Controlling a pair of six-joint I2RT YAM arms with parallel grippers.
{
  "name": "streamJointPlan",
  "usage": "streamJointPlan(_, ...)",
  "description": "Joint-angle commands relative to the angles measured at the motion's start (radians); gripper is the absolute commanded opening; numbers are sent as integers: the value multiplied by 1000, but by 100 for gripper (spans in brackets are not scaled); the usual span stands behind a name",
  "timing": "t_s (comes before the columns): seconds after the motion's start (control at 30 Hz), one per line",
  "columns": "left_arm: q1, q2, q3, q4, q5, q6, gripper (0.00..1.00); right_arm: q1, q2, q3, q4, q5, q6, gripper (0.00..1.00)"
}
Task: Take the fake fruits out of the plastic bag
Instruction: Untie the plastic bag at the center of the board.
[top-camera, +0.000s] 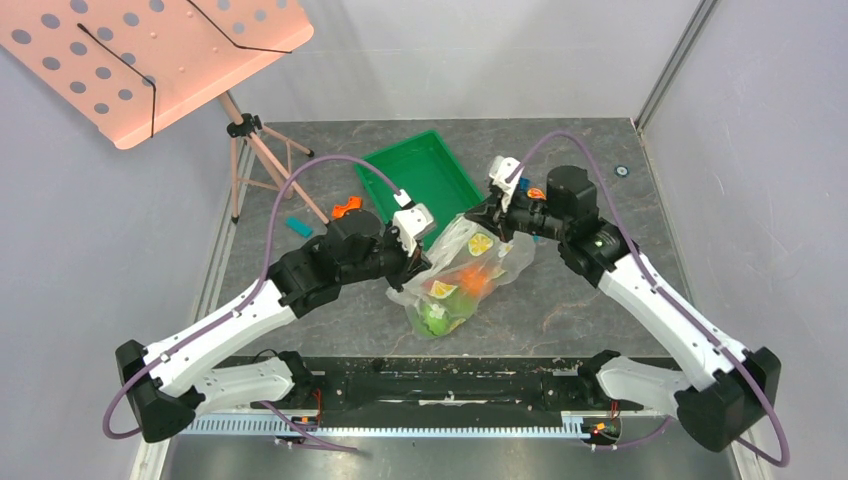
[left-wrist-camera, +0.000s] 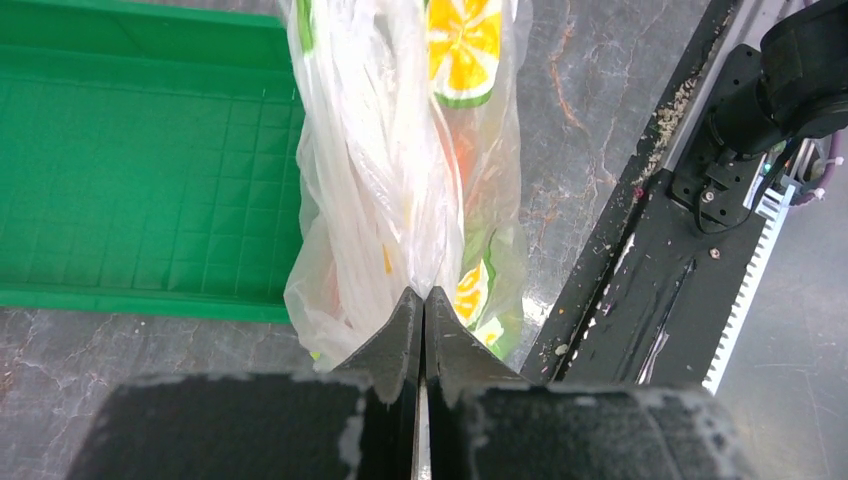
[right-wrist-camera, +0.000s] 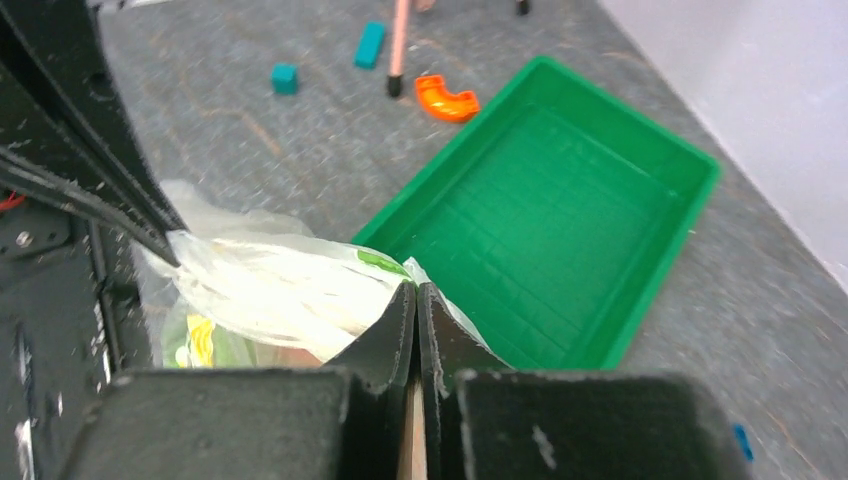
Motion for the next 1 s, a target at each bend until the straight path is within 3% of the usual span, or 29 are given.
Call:
streamJointPlan(0.0,-3,-42,27,37,-42,9,2,-3,-106,-47,197,249,148,0)
streamJointPlan(0.57,-2,-72,2,37,-102,-25,2,-35,-242,-193,278,795,651,0)
streamJointPlan(0.73,-2,-76,-2,41,-112,-30,2,-41,-283,-254,289,867,743,0)
streamJointPlan(0.83,-1,-66,5,45,-101,-33,14,-41,-306,-292,342,813,738,0)
streamJointPlan(0.9,-1,-52,17,56,-75,-34,38,-40,-312,-295,357,762,725,0)
streamJointPlan(0.97,-1,-21,50,56,-35,-25,51,-40,-309,-289,359,723,711,0)
